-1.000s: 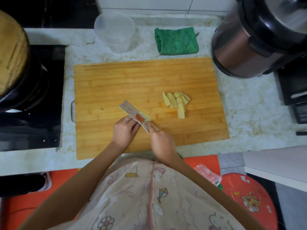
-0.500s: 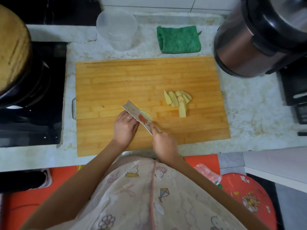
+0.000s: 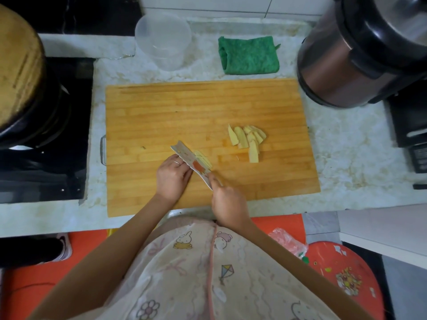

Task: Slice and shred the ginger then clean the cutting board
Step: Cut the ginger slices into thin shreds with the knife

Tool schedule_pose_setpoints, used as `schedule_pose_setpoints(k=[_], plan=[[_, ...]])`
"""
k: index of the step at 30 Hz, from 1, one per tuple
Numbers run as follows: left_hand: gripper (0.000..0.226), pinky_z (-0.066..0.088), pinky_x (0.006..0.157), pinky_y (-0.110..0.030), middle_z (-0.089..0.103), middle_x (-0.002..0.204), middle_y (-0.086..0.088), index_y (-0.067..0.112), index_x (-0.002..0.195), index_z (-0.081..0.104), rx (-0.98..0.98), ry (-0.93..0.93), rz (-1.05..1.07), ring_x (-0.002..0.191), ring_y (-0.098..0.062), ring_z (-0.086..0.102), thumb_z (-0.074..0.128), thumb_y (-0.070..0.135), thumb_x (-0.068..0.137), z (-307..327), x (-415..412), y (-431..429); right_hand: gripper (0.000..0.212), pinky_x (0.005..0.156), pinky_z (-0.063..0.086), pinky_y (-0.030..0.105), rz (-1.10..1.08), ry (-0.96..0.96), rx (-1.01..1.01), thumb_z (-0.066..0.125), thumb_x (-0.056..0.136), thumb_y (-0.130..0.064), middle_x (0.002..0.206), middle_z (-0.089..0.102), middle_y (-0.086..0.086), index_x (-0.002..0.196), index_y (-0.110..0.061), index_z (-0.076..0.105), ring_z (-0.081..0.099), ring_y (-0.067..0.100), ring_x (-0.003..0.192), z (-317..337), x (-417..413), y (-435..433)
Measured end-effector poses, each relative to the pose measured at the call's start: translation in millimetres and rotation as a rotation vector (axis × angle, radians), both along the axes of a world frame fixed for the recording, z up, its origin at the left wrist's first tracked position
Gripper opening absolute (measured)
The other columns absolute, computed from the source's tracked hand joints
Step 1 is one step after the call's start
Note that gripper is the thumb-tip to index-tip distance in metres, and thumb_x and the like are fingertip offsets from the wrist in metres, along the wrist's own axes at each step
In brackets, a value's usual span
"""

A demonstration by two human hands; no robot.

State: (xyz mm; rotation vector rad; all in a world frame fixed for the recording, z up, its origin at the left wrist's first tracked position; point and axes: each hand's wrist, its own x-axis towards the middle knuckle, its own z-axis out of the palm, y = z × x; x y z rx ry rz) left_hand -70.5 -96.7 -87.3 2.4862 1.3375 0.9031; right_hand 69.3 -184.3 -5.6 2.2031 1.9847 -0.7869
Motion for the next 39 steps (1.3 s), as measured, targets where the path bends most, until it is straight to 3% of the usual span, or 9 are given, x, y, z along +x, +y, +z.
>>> schedule_pose_setpoints(k=[8,12,20,25,39], plan=[[0.023,0.042,0.057,-0.027,0.068,0.072,-0.009,0.006,0.072,0.071,-0.014,0.006,0.013,0.069,-0.028,0.066,0.057,0.017,0.085,3.4,-0.5,0.4,0.068,0.056,0.035,0.030,0.007,-0.071,-0.022,0.039,0.091,0.003,0.093,0.067,0.011,0.151,-0.018,0.014,0.065,0.028,0.082,-2.1,-8.9,11.5],[0.024,0.039,0.059,-0.027,0.068,0.073,-0.008,0.007,0.072,0.070,-0.017,-0.019,0.002,0.073,-0.027,0.062,0.056,0.018,0.087,3.8,0.1,-0.1,0.066,0.057,0.036,0.030,0.004,-0.045,-0.002,0.041,0.092,0.000,0.092,0.067,0.009,0.150,-0.019,0.018,0.065,0.027,0.081,1.6,-4.1,5.4],[0.025,0.038,0.047,-0.025,0.064,0.068,-0.008,0.006,0.070,0.069,-0.031,0.018,0.019,0.058,-0.027,0.058,0.055,0.019,0.086,0.3,-1.8,-0.4,0.066,0.058,0.037,0.029,-0.007,-0.027,-0.019,0.041,0.091,0.001,0.092,0.068,0.008,0.150,-0.018,0.019,0.065,0.025,0.081,4.4,-5.3,-1.4],[0.023,0.040,0.047,-0.023,0.066,0.069,-0.009,0.006,0.073,0.071,-0.088,-0.020,0.034,0.055,-0.027,0.060,0.056,0.019,0.085,-1.8,-1.6,-0.3,0.069,0.056,0.037,0.031,0.005,-0.079,-0.023,0.040,0.090,0.004,0.094,0.067,0.011,0.151,-0.016,0.015,0.065,0.027,0.080,-1.0,-11.7,7.5],[0.025,0.044,0.047,-0.024,0.066,0.065,-0.010,0.005,0.069,0.071,-0.093,-0.062,0.026,0.053,-0.027,0.062,0.055,0.018,0.083,-1.8,-2.1,-0.4,0.066,0.058,0.036,0.030,-0.001,0.000,-0.037,0.040,0.091,0.003,0.092,0.068,0.011,0.150,-0.017,0.018,0.065,0.028,0.082,6.5,-6.4,-1.2]])
